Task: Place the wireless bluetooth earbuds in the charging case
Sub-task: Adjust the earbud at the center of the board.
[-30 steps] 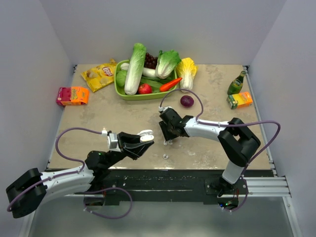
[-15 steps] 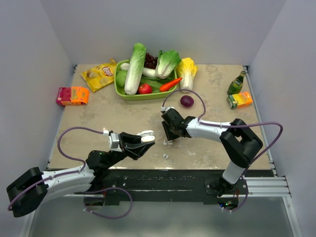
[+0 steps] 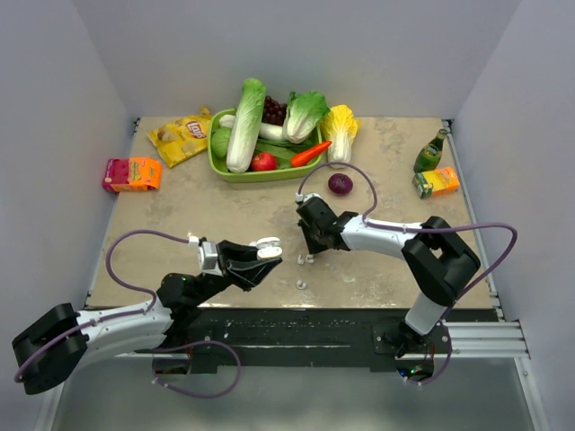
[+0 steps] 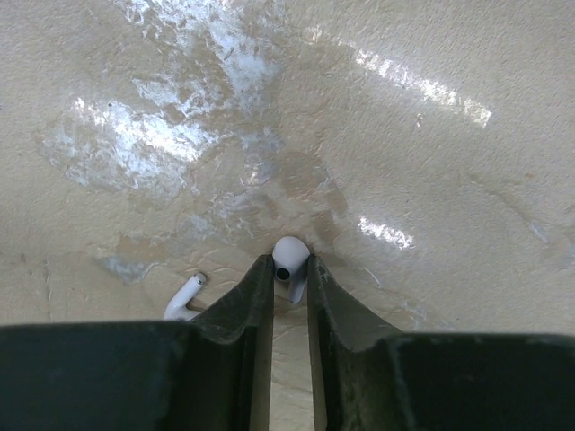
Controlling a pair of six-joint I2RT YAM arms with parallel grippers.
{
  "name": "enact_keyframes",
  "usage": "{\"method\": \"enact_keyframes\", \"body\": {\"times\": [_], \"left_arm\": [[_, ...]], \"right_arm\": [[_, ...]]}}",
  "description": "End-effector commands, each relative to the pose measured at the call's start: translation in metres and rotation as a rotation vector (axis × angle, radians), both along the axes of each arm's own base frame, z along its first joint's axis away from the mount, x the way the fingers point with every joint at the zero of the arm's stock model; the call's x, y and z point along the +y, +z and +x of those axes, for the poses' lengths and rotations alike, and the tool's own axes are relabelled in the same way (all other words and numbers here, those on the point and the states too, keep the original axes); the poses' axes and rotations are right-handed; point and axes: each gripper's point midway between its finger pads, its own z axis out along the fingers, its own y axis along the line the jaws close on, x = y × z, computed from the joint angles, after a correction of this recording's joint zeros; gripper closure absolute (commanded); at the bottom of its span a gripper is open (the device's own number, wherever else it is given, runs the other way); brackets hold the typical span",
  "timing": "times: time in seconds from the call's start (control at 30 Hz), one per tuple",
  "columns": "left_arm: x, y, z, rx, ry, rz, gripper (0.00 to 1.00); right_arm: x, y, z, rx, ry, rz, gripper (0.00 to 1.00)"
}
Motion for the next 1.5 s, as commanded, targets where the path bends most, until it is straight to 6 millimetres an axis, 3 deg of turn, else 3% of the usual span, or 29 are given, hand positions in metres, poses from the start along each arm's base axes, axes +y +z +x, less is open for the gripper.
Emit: {"method": "enact_keyframes", "body": {"times": [0.0, 0.1, 0.37, 0.53, 0.83, 1.03, 1.3, 1.47], "left_arm": [[0.031, -0.101, -0.023, 0.103, -0.006, 0.15, 1.0], [0.03, -0.101, -0.023, 0.105, -0.009, 0.147, 1.0], [0.027, -0.094, -0.021, 0.098, -0.008, 0.135, 1.0], [0.024, -0.088, -0.016, 0.093, 0.006, 0.137, 1.0], [0.022, -0.091, -0.012, 0.12, 0.016, 0.148, 1.0], [0.02, -0.093, -0.011, 0.132, 0.012, 0.154, 1.0], [0.019, -0.093, -0.011, 0.134, 0.008, 0.155, 1.0], [0.02, -0.095, -0.012, 0.138, 0.009, 0.16, 1.0]], "right_arm": [[-0.021, -0.027, -0.03, 0.117, -0.006, -0.063, 0.87], [-0.015, -0.015, -0.024, 0.078, -0.01, -0.022, 1.0], [-0.003, 0.047, 0.001, -0.112, -0.029, 0.098, 1.0], [0.0, 0.082, 0.006, -0.2, -0.025, 0.173, 1.0], [-0.018, 0.033, 0.016, -0.133, -0.133, 0.076, 1.0], [-0.021, 0.028, 0.037, -0.108, -0.194, 0.068, 1.0], [-0.024, 0.007, 0.038, -0.052, -0.189, 0.004, 1.0], [-0.026, 0.001, 0.035, -0.035, -0.18, -0.013, 0.75]]}}
